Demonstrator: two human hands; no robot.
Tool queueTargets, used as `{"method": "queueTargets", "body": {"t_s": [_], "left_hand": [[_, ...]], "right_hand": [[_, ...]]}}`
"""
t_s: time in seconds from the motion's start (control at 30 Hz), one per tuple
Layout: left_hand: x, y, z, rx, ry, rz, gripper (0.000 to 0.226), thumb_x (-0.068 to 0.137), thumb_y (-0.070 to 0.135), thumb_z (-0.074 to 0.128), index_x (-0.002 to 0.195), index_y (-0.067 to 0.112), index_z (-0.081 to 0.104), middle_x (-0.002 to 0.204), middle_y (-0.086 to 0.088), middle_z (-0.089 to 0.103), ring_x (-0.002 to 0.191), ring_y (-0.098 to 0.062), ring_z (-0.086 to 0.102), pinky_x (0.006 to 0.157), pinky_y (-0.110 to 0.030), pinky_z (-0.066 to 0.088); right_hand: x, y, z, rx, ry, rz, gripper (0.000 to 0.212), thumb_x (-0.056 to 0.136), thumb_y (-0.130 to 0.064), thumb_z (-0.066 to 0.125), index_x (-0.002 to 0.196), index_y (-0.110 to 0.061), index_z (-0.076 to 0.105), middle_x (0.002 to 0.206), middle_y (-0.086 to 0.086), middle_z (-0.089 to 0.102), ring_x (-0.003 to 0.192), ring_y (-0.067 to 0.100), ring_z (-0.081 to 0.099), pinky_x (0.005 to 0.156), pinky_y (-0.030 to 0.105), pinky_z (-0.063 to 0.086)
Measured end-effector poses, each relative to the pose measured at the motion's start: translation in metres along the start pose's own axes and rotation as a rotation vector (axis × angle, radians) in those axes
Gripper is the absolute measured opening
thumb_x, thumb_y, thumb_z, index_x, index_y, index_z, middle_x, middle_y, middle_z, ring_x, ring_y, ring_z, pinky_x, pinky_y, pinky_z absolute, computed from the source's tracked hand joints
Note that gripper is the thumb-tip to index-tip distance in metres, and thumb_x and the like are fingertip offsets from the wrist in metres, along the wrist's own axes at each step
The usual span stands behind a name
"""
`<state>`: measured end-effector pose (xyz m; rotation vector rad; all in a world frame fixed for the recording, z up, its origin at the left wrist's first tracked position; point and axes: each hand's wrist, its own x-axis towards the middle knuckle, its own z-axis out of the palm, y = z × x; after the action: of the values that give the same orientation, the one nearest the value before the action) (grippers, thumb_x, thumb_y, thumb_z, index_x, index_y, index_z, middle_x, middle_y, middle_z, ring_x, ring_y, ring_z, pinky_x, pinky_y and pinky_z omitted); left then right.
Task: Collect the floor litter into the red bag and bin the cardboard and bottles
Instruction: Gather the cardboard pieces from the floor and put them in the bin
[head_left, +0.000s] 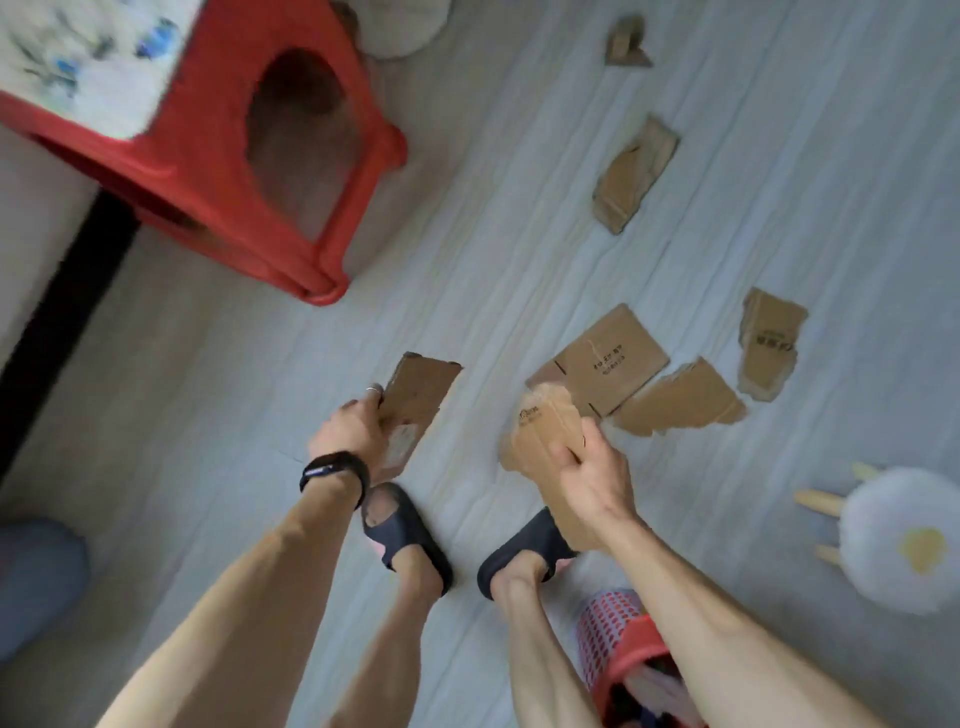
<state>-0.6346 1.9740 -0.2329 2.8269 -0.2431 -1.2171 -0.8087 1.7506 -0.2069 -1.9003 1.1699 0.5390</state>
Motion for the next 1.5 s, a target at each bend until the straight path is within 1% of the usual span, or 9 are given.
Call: {"method": "queueTargets", "body": {"t_s": [0.13,0.27,0.4,0.5,0.67,0.87,1.0,1.17,1.5], "left_hand": [[-0.089,-0.032,-0.128,-0.484,0.031,-0.096,0.022,0.092,0.04,0.063,0.11,0.028,0.06,0.099,-0.004,0.071,0.09,-0.029,0.067,0.074,-0.035,0.055],[-0.185,-0.075,-0.257,-0.588,0.099,0.002,0.021,0.089,0.046,0.069,0.098,0.028,0.065,0.096,0.003,0.07,0.092,-0.022,0.065,0.077,-0.029,0.051],[-0.274,-0.127,-0.336,-0.852,0.017,0.009,0.026,0.076,0.052,0.08,0.093,0.035,0.07,0.096,0.011,0.075,0.093,-0.015,0.07,0.085,-0.033,0.056],[-0.335,-0.164,-0.356,-0.984,0.041,0.014,0.032,0.07,0.047,0.086,0.096,0.034,0.073,0.095,0.01,0.077,0.093,-0.015,0.073,0.092,-0.04,0.056],[-0.421,-0.204,-0.33,-1.148,0.309,-0.162,0.028,0.074,0.036,0.085,0.099,0.03,0.073,0.093,0.015,0.076,0.088,-0.003,0.071,0.089,-0.033,0.057],[-0.477,-0.239,-0.283,-1.338,0.567,-0.43,0.029,0.077,0.037,0.082,0.103,0.03,0.07,0.099,0.014,0.074,0.092,-0.001,0.068,0.087,-0.029,0.055],[-0.504,-0.282,-0.248,-1.32,0.675,-0.637,0.021,0.079,0.043,0.076,0.097,0.033,0.069,0.094,0.016,0.071,0.089,-0.004,0.066,0.08,-0.029,0.054],[-0.519,-0.354,-0.212,-1.349,0.685,-0.841,0.014,0.08,0.04,0.071,0.091,0.034,0.068,0.088,0.017,0.07,0.088,-0.009,0.065,0.081,-0.027,0.05],[-0.495,-0.531,-0.156,-1.511,0.511,-0.997,0.01,0.086,0.034,0.062,0.082,0.026,0.065,0.095,0.001,0.073,0.088,-0.024,0.063,0.073,-0.026,0.047]], "right_hand": [[-0.096,-0.119,-0.057,0.123,-0.103,-0.081,0.018,0.09,-0.034,0.068,0.085,-0.021,0.057,0.077,-0.004,0.068,0.075,0.023,0.064,0.067,0.035,0.051],[-0.195,-0.247,-0.105,0.126,-0.232,-0.237,0.041,0.089,-0.039,0.072,0.12,-0.014,0.062,0.117,-0.011,0.067,0.113,0.016,0.061,0.099,0.03,0.047],[-0.268,-0.334,-0.121,0.212,-0.29,-0.364,0.027,0.087,-0.036,0.077,0.109,-0.022,0.069,0.11,-0.008,0.073,0.102,0.009,0.068,0.095,0.033,0.054],[-0.313,-0.379,-0.109,0.329,-0.319,-0.398,0.015,0.086,-0.026,0.079,0.089,-0.031,0.065,0.086,-0.021,0.069,0.087,-0.007,0.065,0.08,0.016,0.051],[-0.37,-0.428,-0.051,0.497,-0.455,-0.359,0.038,0.081,-0.006,0.08,0.115,-0.013,0.065,0.108,0.009,0.075,0.1,0.027,0.073,0.089,0.044,0.058],[-0.421,-0.433,0.025,0.228,-0.591,-0.415,0.014,0.083,-0.014,0.08,0.095,-0.011,0.073,0.089,0.001,0.078,0.09,0.023,0.074,0.088,0.046,0.059],[-0.46,-0.439,0.074,-0.013,-0.63,-0.574,0.011,0.082,-0.017,0.08,0.086,-0.018,0.07,0.081,-0.002,0.076,0.084,0.02,0.072,0.077,0.035,0.059],[-0.49,-0.45,0.133,-0.286,-0.593,-0.753,0.011,0.08,-0.029,0.075,0.087,-0.025,0.068,0.082,-0.009,0.071,0.082,0.012,0.065,0.066,0.029,0.048],[-0.54,-0.476,0.311,-0.628,-0.562,-0.723,0.023,0.084,-0.017,0.057,0.102,-0.032,0.06,0.085,-0.008,0.069,0.076,0.011,0.065,0.06,0.027,0.052]]}}
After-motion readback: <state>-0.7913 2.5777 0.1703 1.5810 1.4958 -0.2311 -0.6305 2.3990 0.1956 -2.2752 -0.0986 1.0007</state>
